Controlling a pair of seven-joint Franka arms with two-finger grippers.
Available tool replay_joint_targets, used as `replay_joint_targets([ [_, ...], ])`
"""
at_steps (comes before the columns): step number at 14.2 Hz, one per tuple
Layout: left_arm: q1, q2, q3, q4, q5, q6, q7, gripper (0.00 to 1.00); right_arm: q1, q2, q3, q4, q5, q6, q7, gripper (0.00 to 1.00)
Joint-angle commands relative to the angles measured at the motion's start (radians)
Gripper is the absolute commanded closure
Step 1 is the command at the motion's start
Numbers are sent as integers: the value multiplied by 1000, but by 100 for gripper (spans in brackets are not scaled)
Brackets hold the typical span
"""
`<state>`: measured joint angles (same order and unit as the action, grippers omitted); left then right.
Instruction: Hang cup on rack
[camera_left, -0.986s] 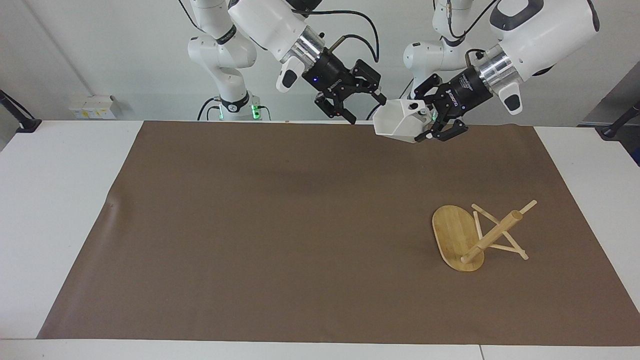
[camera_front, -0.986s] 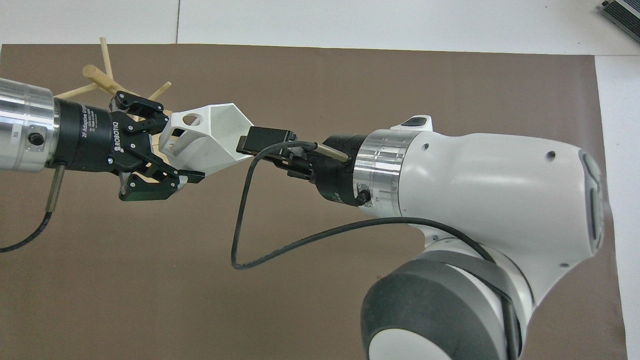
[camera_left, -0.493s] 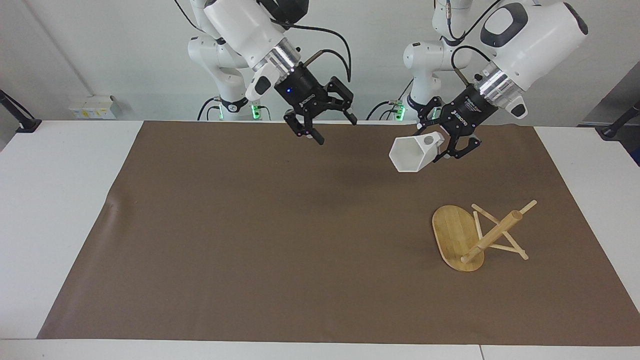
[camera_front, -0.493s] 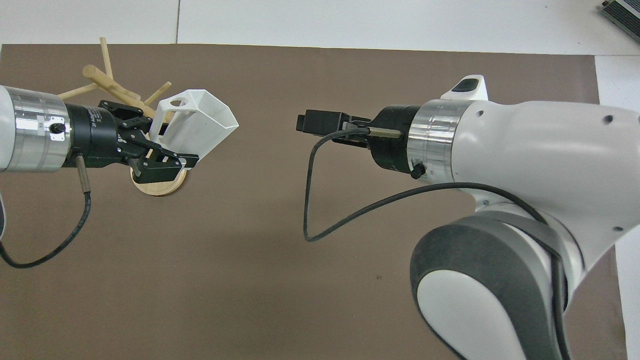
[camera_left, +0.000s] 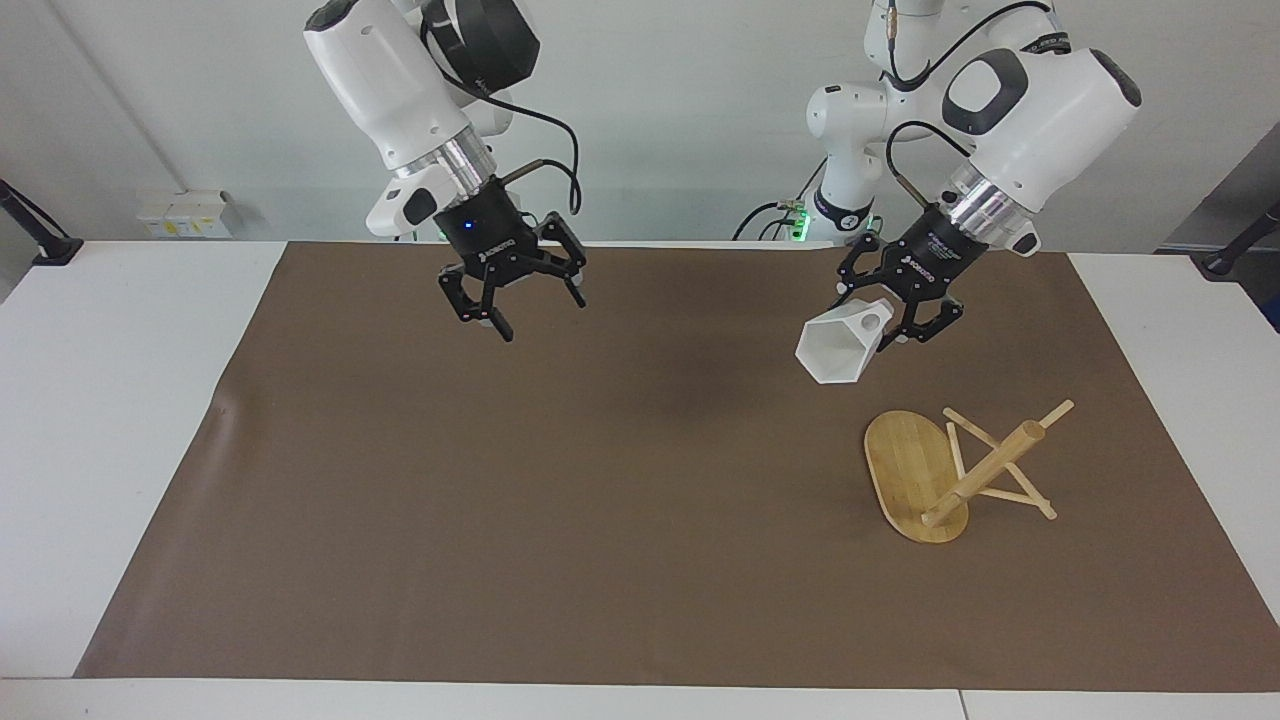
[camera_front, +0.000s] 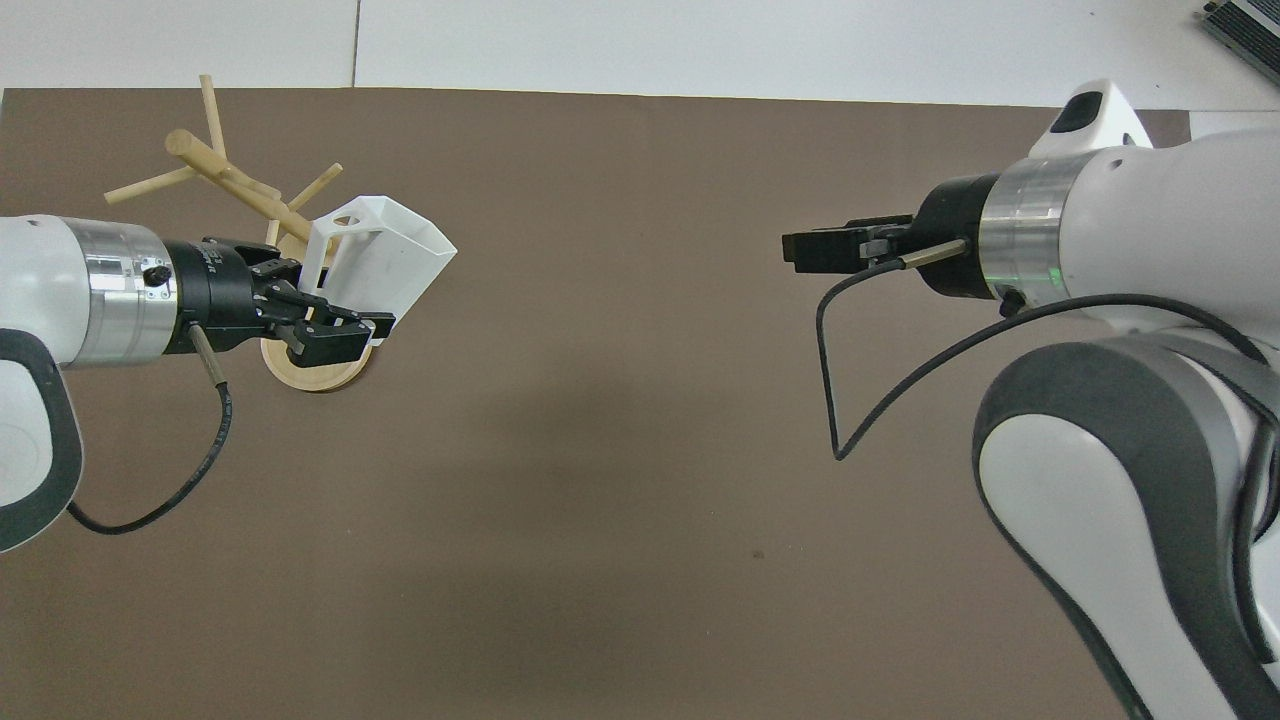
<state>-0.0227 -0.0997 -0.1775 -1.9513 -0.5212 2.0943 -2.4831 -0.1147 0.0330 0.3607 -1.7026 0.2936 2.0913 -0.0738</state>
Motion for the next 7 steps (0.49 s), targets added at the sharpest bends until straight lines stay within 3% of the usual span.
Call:
replay_joint_targets([
  [1,-14,-55,4,-87,38,91,-54,100,-6,-16,-46,-3,-111,-59,-84,0],
  [7,-14,-43,3,-149,38,203,-97,100,-6,-19,-169,0,-237,-126,-175,0],
])
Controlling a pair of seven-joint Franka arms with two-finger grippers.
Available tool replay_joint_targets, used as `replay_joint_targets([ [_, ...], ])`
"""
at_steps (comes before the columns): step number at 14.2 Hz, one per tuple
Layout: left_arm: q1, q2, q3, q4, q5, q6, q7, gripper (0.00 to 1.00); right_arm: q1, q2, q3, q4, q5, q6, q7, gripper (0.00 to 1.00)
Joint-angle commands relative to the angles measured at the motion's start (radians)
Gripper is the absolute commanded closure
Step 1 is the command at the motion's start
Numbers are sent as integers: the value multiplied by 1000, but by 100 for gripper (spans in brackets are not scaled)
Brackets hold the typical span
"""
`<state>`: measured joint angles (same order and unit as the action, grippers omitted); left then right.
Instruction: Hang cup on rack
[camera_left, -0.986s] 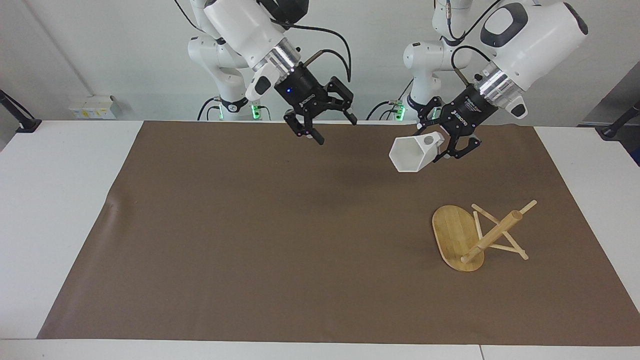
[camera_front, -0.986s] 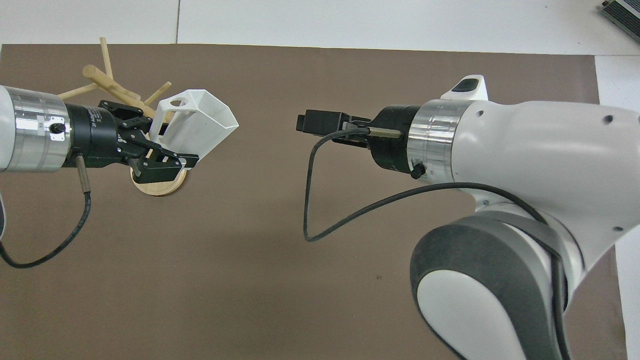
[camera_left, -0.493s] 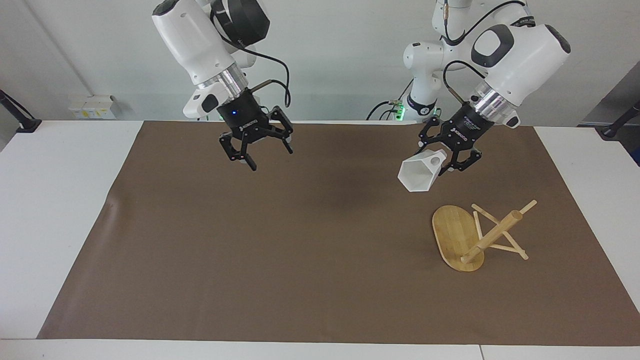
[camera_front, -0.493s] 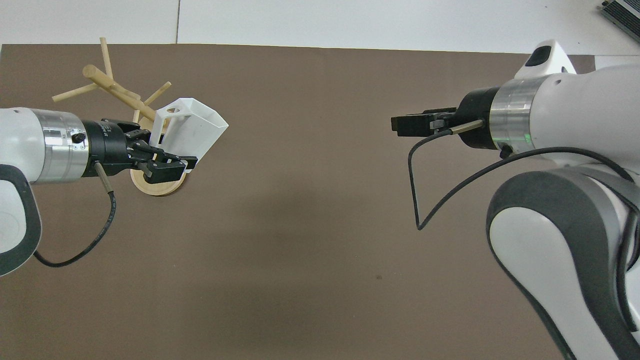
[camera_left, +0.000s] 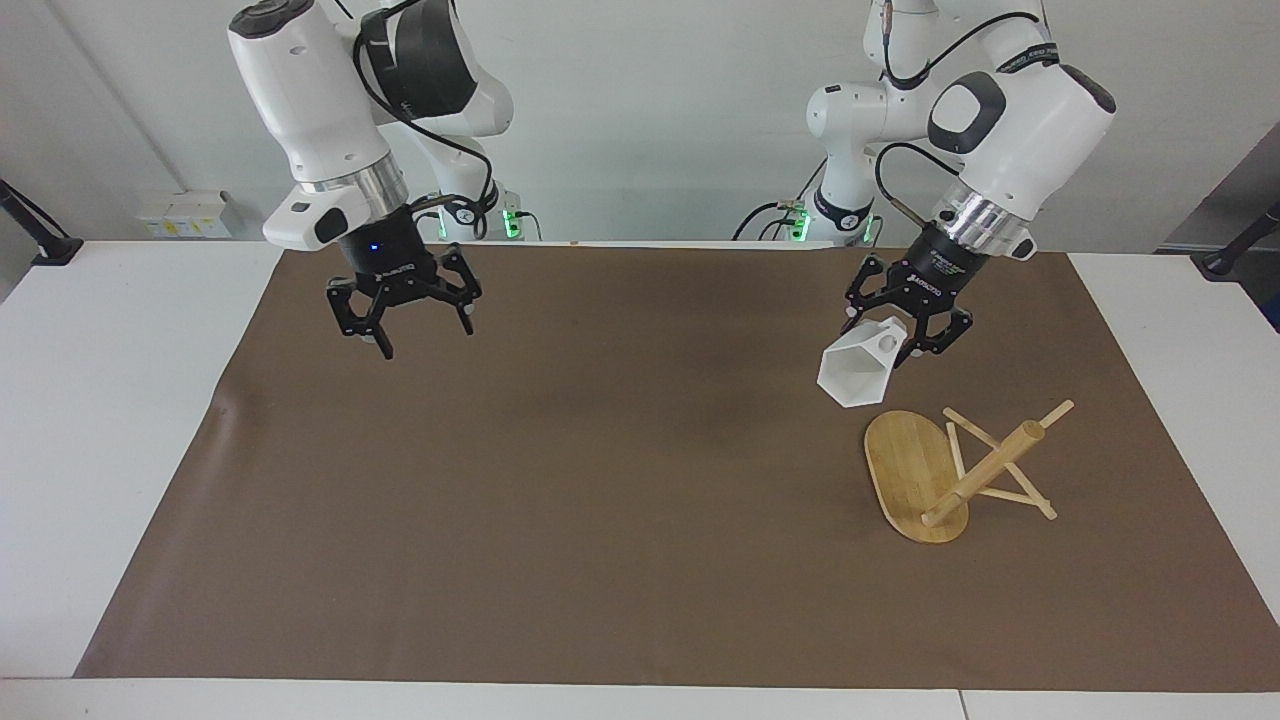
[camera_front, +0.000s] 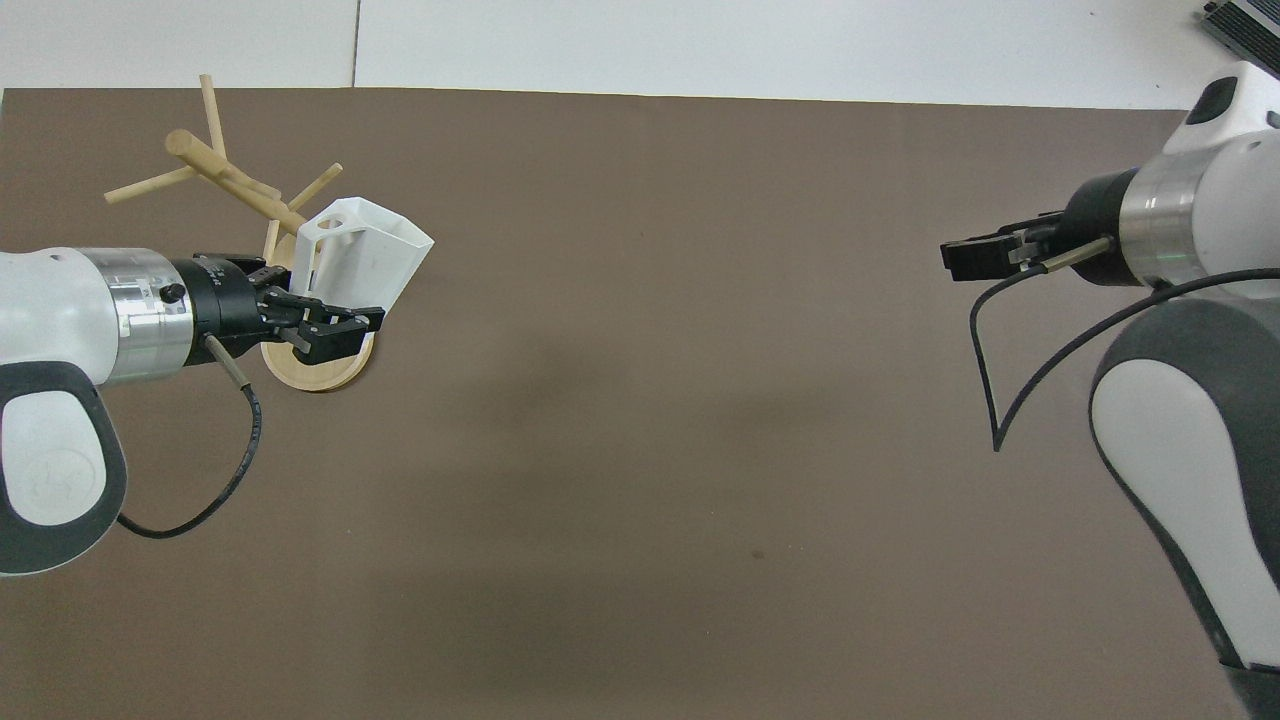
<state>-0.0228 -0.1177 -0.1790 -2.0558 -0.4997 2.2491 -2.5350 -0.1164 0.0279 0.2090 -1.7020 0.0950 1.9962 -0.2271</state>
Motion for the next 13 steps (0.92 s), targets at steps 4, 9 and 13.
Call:
replay_joint_targets([
  [4,-14,-11,4,-64,18,101,-44,100,-5,-17,-78,2,-67,-97,-21,0],
  [9,-9,36,4,-61,18,159,-33,100,-5,-20,-135,10,-69,-204,-11,0],
  [13,1,58,4,-56,18,188,-31,100,-5,-26,-149,21,-69,-284,75,0],
])
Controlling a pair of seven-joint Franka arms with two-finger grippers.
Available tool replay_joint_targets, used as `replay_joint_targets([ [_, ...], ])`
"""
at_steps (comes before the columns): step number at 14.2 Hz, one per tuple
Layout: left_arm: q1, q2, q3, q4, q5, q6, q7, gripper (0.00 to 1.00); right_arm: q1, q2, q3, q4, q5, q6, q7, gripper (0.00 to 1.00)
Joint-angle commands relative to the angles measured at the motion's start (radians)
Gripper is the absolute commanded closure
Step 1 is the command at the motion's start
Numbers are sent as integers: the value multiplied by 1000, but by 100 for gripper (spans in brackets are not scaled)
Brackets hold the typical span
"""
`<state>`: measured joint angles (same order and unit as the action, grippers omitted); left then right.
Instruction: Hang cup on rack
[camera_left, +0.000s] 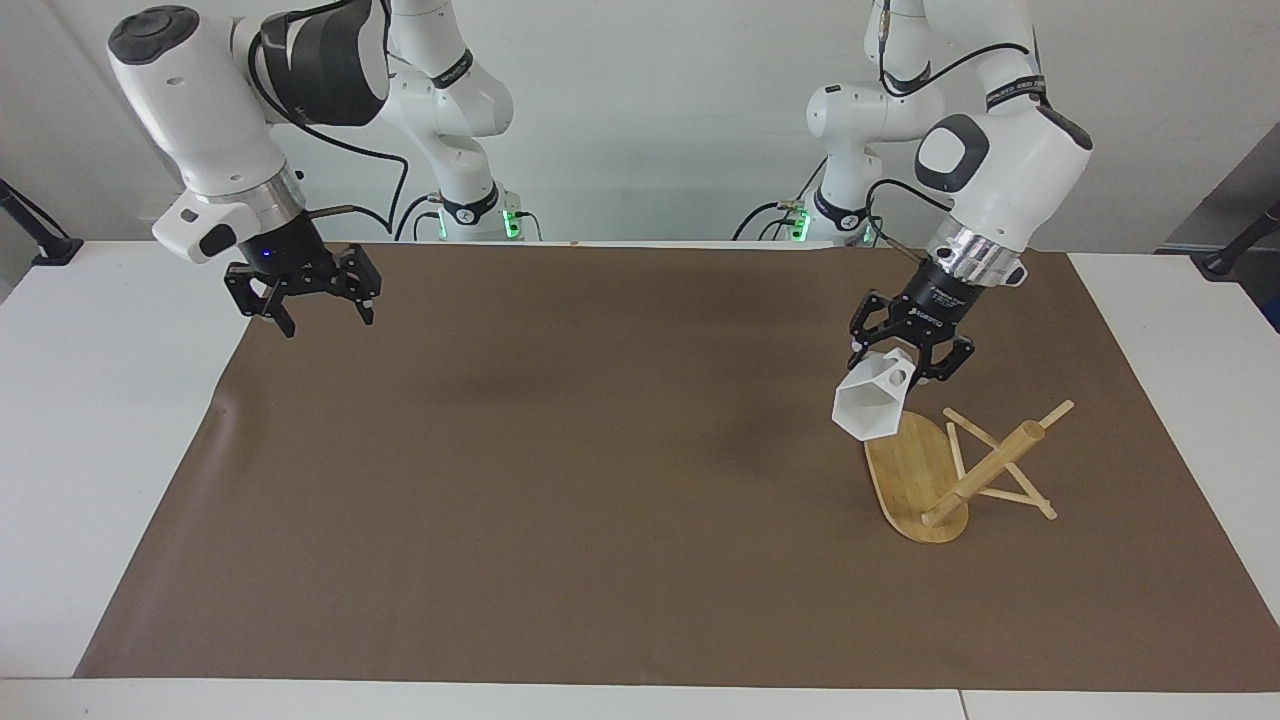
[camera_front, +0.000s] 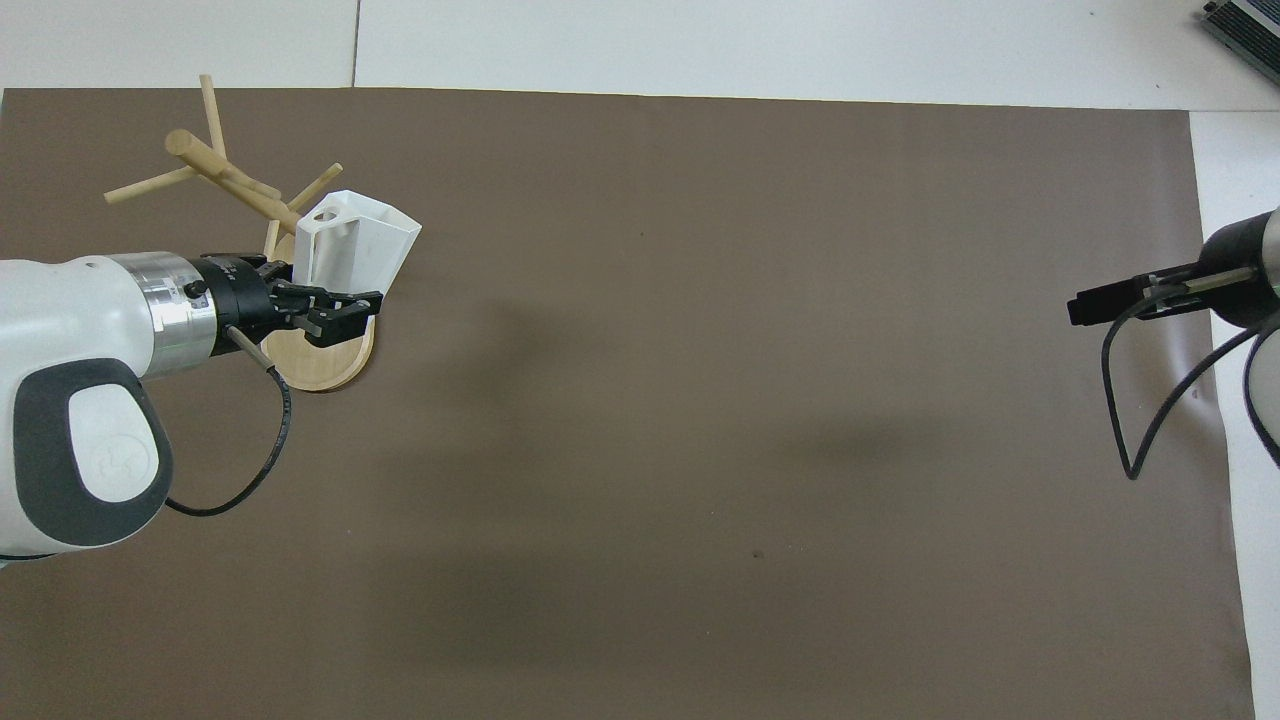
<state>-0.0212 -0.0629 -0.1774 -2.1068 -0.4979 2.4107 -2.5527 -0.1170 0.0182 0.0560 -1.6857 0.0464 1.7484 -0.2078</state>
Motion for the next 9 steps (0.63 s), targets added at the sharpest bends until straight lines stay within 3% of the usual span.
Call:
replay_joint_targets([
  [1,1,5,3,-5,16,33,-11,100,-4,-17,4,7,-20,-56,92,0],
  [9,23,31,7,25,16,28,-11,100,-4,-17,-1,104,-20,-216,117,0],
])
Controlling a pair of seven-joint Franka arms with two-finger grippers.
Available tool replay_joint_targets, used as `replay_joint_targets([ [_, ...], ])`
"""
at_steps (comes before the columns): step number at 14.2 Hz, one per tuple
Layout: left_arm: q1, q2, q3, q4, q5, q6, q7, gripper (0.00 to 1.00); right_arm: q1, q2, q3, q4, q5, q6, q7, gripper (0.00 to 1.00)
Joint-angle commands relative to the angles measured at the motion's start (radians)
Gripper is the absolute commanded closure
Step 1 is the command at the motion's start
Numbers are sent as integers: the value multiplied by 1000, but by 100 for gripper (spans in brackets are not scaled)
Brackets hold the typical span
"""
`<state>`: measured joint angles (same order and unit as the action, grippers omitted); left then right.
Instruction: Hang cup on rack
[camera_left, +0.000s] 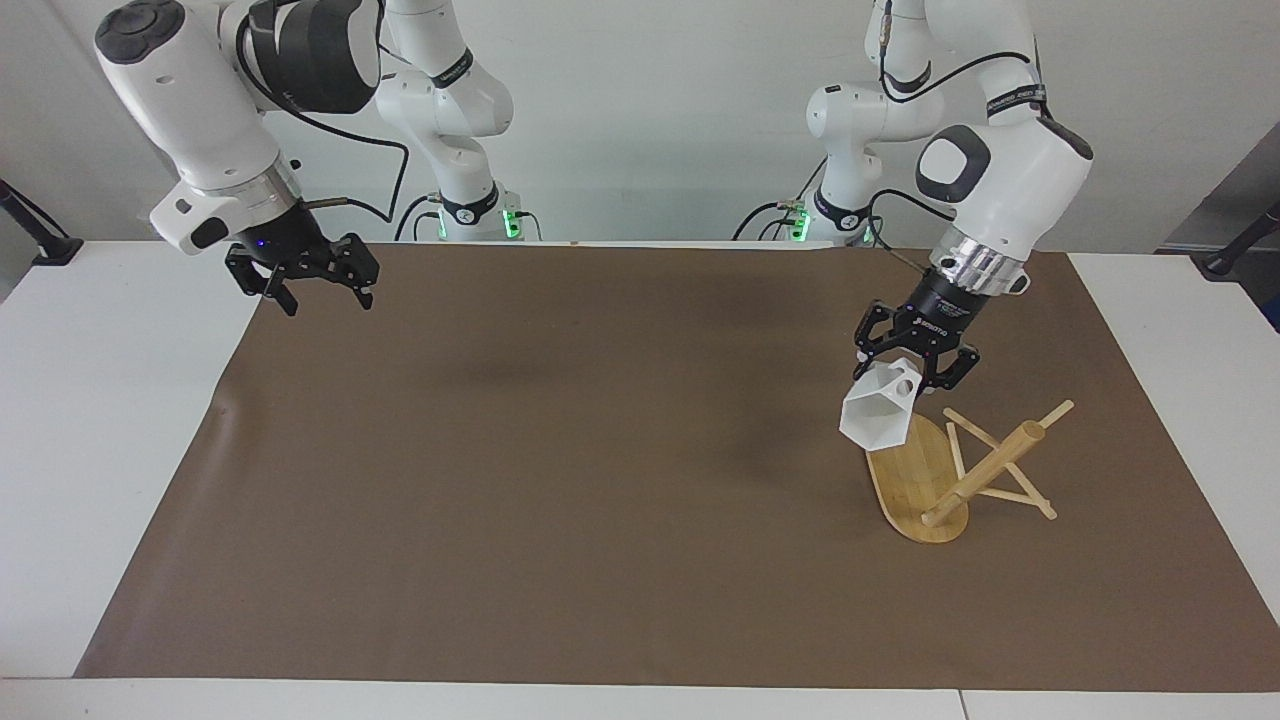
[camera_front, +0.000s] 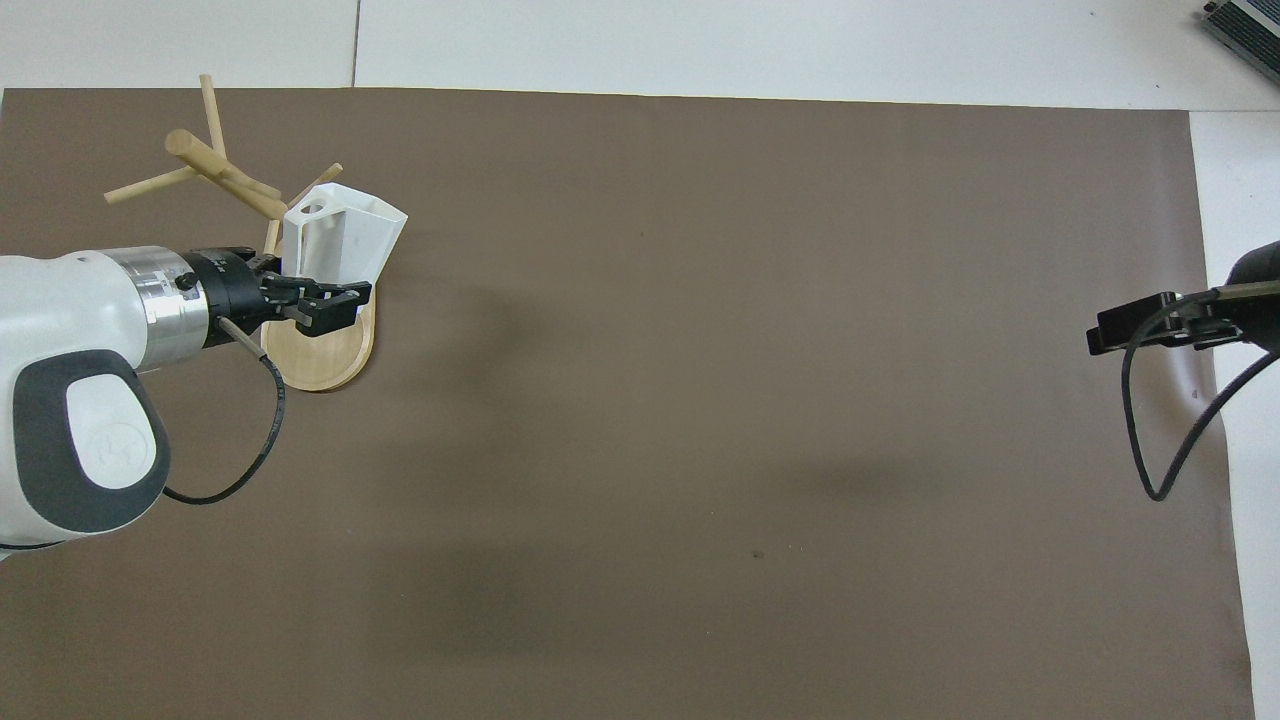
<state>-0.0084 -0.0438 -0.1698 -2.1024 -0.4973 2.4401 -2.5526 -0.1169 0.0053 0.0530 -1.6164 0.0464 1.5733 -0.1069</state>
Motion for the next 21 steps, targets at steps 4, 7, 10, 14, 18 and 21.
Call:
replay_joint_targets([
  [4,24,16,3,36,14,-9,-23,100,-3,-5,11,72,-19,-101,72,0],
  [7,28,42,4,47,14,7,-81,100,-3,-14,14,69,-17,-101,73,0],
  [10,22,58,4,55,14,28,-112,100,11,-16,7,62,-17,-102,73,0],
  [14,24,73,4,56,14,39,-127,100,107,-18,-93,58,-17,-99,75,0],
  [18,36,79,4,64,13,36,-129,100,126,-19,-121,47,-19,-90,72,0],
  [21,44,81,6,68,11,27,-130,100,123,-24,-143,41,-19,-79,65,0],
])
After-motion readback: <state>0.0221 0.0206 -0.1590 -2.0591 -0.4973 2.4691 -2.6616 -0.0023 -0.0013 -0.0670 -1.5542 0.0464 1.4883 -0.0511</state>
